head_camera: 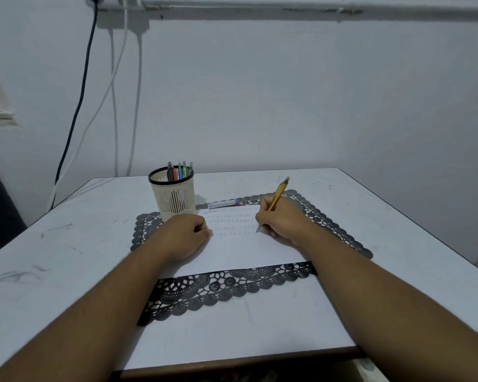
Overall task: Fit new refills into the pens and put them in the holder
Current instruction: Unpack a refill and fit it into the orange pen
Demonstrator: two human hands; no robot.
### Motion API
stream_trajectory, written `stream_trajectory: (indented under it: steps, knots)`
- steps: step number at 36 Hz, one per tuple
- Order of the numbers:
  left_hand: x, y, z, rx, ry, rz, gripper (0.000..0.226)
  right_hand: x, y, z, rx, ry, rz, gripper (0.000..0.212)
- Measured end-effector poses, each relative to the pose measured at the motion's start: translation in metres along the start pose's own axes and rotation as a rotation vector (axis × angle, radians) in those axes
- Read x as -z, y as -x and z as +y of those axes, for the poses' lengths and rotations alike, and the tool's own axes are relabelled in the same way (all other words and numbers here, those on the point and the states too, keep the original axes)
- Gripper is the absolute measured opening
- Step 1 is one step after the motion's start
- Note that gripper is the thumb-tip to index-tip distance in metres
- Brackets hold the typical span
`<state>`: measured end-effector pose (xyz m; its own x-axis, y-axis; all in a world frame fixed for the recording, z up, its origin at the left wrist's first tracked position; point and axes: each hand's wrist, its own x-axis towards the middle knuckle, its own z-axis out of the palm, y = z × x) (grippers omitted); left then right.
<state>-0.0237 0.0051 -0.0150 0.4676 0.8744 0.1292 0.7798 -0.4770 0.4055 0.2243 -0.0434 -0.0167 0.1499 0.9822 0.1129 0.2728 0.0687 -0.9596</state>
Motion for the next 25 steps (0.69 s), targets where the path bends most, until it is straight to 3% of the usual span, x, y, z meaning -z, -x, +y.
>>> stream_trajectory:
  steps: [4,10,19,25]
  knots:
    - [0.0003,0.0001,-0.0004,-0.004,0.001,0.001,0.035,-0.0004,0.0001,0.0009,-0.013,-0.033,-0.067,0.032]
    - [0.0009,0.0004,-0.0001,-0.007,-0.013,0.001,0.035,0.0056,-0.0023,0.0028,-0.012,-0.082,-0.010,0.034]
    - [0.0009,0.0000,0.0002,-0.007,-0.042,0.008,0.035,0.0033,0.0005,-0.0001,-0.015,-0.001,0.014,0.017]
    - [-0.0004,-0.0004,-0.0017,-0.009,-0.028,0.006,0.036,0.0049,0.0003,0.0002,-0.029,0.015,0.005,0.031]
